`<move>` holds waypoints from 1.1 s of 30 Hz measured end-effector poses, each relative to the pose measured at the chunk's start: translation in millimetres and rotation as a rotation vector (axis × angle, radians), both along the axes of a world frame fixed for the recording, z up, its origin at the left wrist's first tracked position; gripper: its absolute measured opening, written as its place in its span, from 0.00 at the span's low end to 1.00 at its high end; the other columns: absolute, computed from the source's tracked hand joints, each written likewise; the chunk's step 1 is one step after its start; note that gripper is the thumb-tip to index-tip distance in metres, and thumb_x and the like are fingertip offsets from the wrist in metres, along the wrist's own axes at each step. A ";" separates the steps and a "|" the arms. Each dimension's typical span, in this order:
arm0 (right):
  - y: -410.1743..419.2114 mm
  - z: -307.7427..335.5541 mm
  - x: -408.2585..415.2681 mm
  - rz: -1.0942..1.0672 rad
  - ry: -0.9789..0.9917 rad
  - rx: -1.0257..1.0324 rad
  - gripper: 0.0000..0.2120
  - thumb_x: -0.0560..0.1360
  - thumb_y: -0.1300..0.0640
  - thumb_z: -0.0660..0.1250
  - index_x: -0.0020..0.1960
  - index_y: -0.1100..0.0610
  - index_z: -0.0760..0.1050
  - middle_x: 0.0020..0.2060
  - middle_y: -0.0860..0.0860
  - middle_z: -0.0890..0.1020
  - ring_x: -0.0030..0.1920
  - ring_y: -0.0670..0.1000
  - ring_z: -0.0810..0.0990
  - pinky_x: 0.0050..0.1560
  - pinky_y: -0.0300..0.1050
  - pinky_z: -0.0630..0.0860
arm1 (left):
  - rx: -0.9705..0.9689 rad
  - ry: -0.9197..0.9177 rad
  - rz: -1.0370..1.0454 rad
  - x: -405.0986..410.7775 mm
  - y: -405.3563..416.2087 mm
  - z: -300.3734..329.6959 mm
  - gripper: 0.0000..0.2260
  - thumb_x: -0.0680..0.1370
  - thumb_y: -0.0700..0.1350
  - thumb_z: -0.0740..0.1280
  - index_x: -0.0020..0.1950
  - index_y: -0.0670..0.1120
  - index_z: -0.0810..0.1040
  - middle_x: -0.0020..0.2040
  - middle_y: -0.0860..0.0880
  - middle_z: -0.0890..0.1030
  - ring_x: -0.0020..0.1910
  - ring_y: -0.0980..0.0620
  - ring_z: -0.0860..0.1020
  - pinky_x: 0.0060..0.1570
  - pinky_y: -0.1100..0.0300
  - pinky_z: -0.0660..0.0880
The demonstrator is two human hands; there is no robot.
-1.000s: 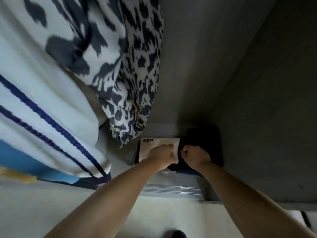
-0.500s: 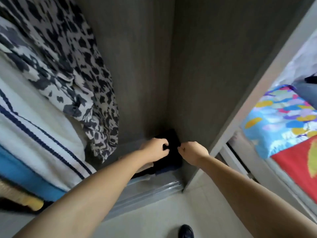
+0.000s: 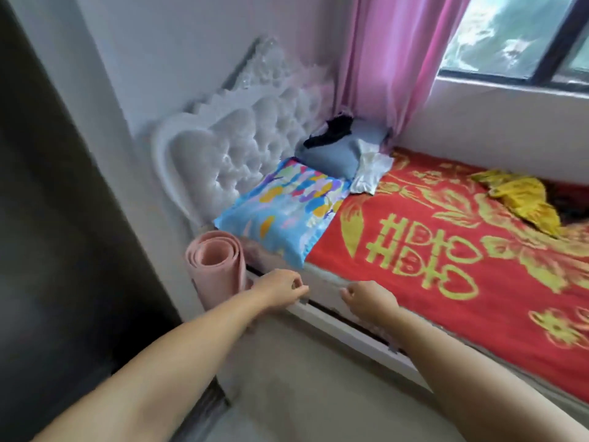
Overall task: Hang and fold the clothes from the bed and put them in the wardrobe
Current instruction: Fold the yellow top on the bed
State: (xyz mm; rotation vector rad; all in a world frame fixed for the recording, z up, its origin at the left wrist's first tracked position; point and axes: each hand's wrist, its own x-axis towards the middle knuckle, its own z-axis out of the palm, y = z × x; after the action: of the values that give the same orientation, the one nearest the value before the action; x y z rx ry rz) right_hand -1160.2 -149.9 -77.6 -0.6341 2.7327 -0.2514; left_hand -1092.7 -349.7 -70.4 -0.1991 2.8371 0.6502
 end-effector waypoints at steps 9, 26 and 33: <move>257.8 20.3 -110.1 -0.358 -0.037 0.012 0.22 0.82 0.44 0.51 0.38 0.57 0.72 0.39 0.52 0.81 0.37 0.54 0.79 0.34 0.44 0.71 | 0.058 0.006 -0.329 -161.7 226.9 22.6 0.16 0.80 0.55 0.60 0.52 0.44 0.80 0.47 0.47 0.82 0.46 0.47 0.79 0.44 0.54 0.75; 515.9 1.9 -190.8 -0.825 -0.058 0.049 0.21 0.82 0.46 0.51 0.40 0.56 0.74 0.42 0.52 0.82 0.42 0.53 0.81 0.43 0.46 0.75 | -0.021 -0.011 -0.756 -350.0 490.1 3.8 0.17 0.81 0.53 0.58 0.51 0.41 0.78 0.45 0.46 0.81 0.36 0.49 0.76 0.32 0.58 0.70; 549.9 -24.9 -324.8 -0.786 -0.095 0.121 0.20 0.82 0.45 0.50 0.43 0.54 0.74 0.41 0.49 0.78 0.45 0.53 0.79 0.47 0.48 0.77 | -0.058 -0.079 -0.797 -501.5 527.3 -26.4 0.15 0.82 0.51 0.58 0.51 0.42 0.78 0.46 0.45 0.81 0.45 0.45 0.79 0.45 0.51 0.78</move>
State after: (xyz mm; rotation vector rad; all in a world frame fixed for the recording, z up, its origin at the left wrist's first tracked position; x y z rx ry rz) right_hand -1485.0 400.0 -102.6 0.4973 2.7357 -0.2754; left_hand -1594.2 177.6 -96.8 0.8306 2.5330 0.3599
